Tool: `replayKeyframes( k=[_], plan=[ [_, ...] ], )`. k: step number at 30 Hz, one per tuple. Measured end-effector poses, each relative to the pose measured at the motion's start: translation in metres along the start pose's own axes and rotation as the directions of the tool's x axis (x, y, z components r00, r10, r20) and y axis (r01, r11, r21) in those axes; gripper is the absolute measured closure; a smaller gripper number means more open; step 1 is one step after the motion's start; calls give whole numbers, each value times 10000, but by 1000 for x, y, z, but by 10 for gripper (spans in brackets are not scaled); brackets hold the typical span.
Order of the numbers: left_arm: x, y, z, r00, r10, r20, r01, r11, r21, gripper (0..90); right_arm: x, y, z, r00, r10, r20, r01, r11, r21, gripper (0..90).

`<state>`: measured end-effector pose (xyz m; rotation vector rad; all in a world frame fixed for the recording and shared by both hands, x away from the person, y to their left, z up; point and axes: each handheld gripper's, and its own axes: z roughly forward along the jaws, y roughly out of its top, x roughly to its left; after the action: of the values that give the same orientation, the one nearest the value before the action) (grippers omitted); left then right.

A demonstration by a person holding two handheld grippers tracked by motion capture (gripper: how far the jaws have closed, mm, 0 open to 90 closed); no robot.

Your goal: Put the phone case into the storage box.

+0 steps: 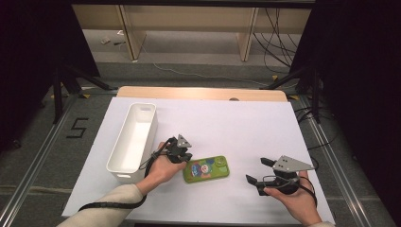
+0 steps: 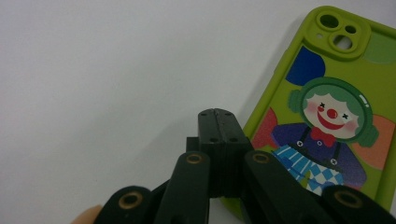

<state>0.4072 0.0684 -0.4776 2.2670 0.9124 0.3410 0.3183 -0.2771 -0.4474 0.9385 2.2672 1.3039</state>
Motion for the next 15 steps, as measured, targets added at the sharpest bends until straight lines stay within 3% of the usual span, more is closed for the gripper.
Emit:
replayKeyframes(
  k=[8,15],
  plan=[
    [0,-2,-4,9999,-22,104,19,9995,325,900,-1,0,-3,10000,48,42,-48,10000,-49,165],
    [-4,-10,-10,9988,122,482,-164,9959,886,900,-1,-1,-4,9999,85,59,-84,9999,-65,165]
  ],
)
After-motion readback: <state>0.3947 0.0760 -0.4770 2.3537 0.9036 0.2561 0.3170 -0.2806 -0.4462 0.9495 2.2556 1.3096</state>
